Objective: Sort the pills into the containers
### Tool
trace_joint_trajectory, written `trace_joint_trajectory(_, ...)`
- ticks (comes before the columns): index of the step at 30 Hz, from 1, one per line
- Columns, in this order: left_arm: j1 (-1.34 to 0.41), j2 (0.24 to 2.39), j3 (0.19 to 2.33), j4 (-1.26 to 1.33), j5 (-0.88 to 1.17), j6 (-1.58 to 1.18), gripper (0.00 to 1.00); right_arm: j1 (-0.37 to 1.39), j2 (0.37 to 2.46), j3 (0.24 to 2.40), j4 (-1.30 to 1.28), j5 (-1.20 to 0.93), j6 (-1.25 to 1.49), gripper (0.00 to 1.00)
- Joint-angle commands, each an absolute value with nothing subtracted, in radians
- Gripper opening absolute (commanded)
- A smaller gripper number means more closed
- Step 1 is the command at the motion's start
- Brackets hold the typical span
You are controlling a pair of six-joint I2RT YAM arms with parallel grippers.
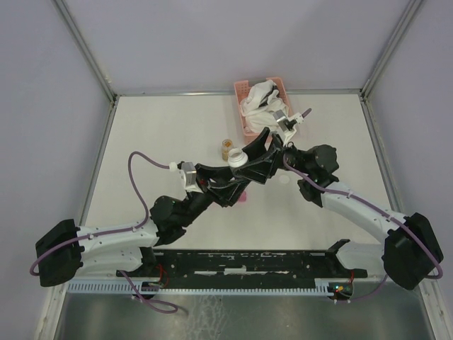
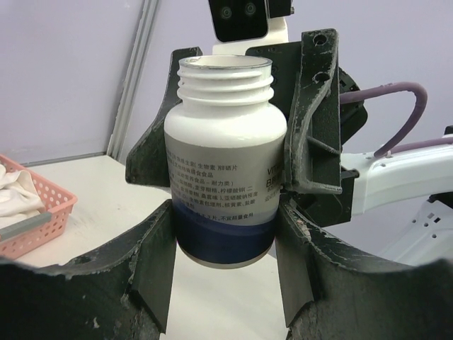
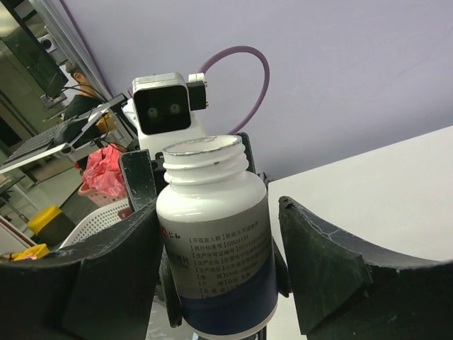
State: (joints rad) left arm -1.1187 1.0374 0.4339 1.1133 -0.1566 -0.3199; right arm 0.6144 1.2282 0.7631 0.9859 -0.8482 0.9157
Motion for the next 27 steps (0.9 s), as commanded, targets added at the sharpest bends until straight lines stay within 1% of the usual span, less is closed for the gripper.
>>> trace_joint_trajectory(1,-1.127,1.034,0.446,1.205,-0.16,-0.36,0.03,0.629,1.232,0.793,1.019,-0.873,0.908,0.72)
trace_joint_trajectory(6,-1.127,1.029,0.444,1.196,-0.162,-0.362,0.03,0.632,1.223,0.796,1.004,-0.878,0.887,0.68)
trace_joint_trajectory(14,-1.128,1.038,0.439,1.192,-0.165,-0.379,0.03,0.633,1.198,0.799,0.977,-0.858,0.849,0.7)
trace_joint_trajectory(27,-1.127,1.035,0.432,1.173,-0.174,-0.385,0.03,0.633,1.195,0.808,0.985,-0.864,0.849,0.66)
